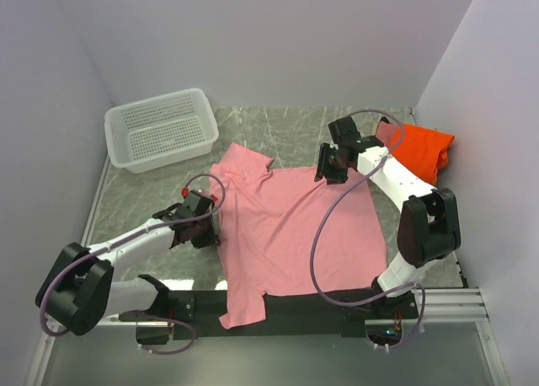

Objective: Fold and stack the t-shirts
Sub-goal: Flatten the tshirt out

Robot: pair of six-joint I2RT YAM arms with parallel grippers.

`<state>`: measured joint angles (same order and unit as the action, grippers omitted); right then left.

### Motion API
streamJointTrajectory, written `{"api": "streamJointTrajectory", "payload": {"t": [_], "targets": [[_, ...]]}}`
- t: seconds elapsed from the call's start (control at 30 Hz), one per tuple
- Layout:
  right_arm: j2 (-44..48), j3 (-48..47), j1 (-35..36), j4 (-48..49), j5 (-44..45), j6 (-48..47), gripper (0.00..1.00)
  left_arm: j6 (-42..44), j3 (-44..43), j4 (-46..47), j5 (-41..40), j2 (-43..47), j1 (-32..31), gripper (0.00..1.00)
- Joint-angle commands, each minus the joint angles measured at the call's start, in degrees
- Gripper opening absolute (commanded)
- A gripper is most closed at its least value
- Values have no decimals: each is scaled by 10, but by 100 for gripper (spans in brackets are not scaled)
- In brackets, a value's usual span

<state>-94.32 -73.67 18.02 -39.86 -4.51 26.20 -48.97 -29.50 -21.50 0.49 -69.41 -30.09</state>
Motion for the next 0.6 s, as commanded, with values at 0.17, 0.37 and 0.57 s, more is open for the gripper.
{"api": "streamJointTrajectory", "payload": {"t": [0.17, 0.37, 0.57], "targets": [[25, 8, 3, 14, 9, 4, 49, -100, -33, -149, -97, 77, -2, 0], [2, 16, 3, 28, -1, 6, 49, -132, -75, -238, -142, 114, -2, 0], [-19, 17, 3, 41, -15, 8, 49, -153, -89, -298, -150, 119, -2, 1]]}}
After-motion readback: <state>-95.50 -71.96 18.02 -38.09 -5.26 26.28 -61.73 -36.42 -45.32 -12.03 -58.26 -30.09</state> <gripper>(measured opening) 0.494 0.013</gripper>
